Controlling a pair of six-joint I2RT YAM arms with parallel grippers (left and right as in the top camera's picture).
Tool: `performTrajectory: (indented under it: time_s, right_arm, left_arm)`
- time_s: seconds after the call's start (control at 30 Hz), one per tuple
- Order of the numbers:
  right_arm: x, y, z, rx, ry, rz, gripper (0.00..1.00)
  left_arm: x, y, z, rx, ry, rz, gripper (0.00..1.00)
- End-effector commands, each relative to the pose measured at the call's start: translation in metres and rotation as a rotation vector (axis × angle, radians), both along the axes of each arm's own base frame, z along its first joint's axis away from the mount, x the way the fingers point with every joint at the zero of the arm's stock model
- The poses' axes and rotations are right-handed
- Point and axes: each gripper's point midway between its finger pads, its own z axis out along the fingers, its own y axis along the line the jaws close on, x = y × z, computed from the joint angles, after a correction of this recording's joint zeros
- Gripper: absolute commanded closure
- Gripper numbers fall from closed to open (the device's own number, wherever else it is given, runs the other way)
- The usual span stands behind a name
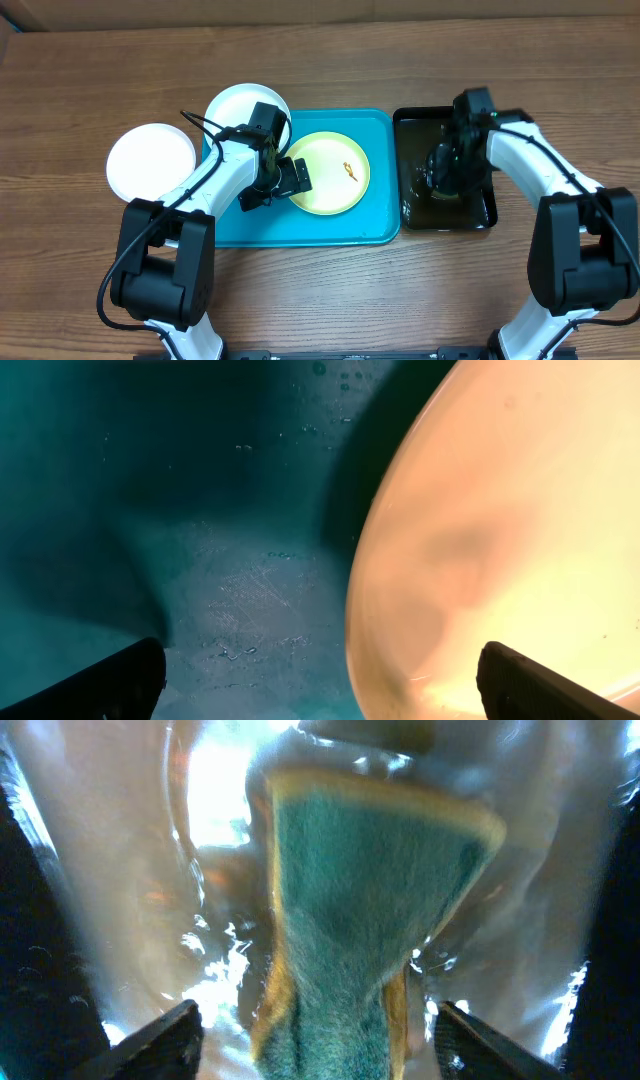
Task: Clean dirty plates on tray and stack at the side
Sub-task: 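Dip and rub the sponge in the water with the right gripper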
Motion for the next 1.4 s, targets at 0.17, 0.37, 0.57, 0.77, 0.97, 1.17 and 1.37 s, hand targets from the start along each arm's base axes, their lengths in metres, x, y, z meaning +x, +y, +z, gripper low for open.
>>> performTrajectory:
  time_s: [0.17, 0.37, 0.57, 0.77, 0.97, 1.17, 1.37]
  right_arm:
    - [0.023, -0.008, 0.019, -0.028, -0.098, -0.013, 0.17]
    - [0.023, -0.003, -0.008, 0.005, -0.143, -0.010, 0.11]
    - [0.027, -0.001, -0.016, 0.019, -0.180, -0.009, 0.80]
    - [0.035, 0.014, 0.006, 0.101, -0.178, 0.006, 0.61]
    - [0.014, 0.016, 0.015, 0.110, -0.066, 0.007, 0.27]
    - [-0.008, 0.014, -0.003, 0.103, -0.002, 0.005, 0.37]
    - [-0.014, 0.013, -0.008, 0.101, 0.015, 0.006, 0.54]
  left_arm:
    - [0.003, -0.003, 0.006, -0.010, -0.018, -0.012, 0.00]
    - [0.004, -0.003, 0.006, -0.011, -0.019, -0.012, 0.00]
    - [0.004, -0.003, 0.006, -0.010, -0.019, -0.012, 0.00]
    - [0.006, 0.002, 0.006, 0.017, -0.029, -0.008, 0.00]
    - [0.011, 0.015, 0.005, 0.096, -0.055, 0.002, 0.09]
    - [0.018, 0.011, 0.006, 0.074, -0.083, 0.003, 0.44]
    - [0.017, 0.010, 0.006, 0.070, -0.082, 0.002, 0.43]
